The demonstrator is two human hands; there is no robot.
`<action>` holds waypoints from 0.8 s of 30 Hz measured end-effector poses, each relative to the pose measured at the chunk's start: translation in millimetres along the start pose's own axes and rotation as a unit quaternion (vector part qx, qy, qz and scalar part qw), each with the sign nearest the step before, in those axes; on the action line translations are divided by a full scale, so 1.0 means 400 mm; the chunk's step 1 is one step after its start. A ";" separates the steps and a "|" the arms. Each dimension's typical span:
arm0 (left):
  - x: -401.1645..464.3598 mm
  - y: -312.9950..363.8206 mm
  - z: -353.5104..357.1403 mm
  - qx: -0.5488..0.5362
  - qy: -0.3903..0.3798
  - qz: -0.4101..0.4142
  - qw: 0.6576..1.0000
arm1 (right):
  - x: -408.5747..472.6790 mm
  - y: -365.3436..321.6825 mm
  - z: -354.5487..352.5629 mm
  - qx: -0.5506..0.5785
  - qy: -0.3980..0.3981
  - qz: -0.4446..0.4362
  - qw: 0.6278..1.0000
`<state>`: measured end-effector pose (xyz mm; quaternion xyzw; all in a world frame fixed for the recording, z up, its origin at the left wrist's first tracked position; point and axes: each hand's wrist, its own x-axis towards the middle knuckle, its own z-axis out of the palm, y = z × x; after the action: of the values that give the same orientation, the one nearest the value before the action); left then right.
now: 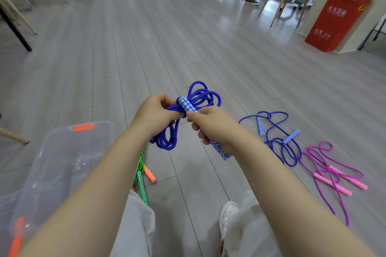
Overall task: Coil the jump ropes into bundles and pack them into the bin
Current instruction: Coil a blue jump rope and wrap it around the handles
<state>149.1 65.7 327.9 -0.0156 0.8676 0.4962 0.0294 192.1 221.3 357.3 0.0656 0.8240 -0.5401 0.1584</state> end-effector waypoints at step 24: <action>-0.003 0.022 0.019 -0.296 -0.125 -0.069 0.944 | 0.033 0.032 -0.017 -0.077 -0.016 -0.033 0.996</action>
<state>150.2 76.6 331.8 -0.0214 0.6677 0.7254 0.1657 182.0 232.0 344.5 0.0169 0.8623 -0.4807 0.1582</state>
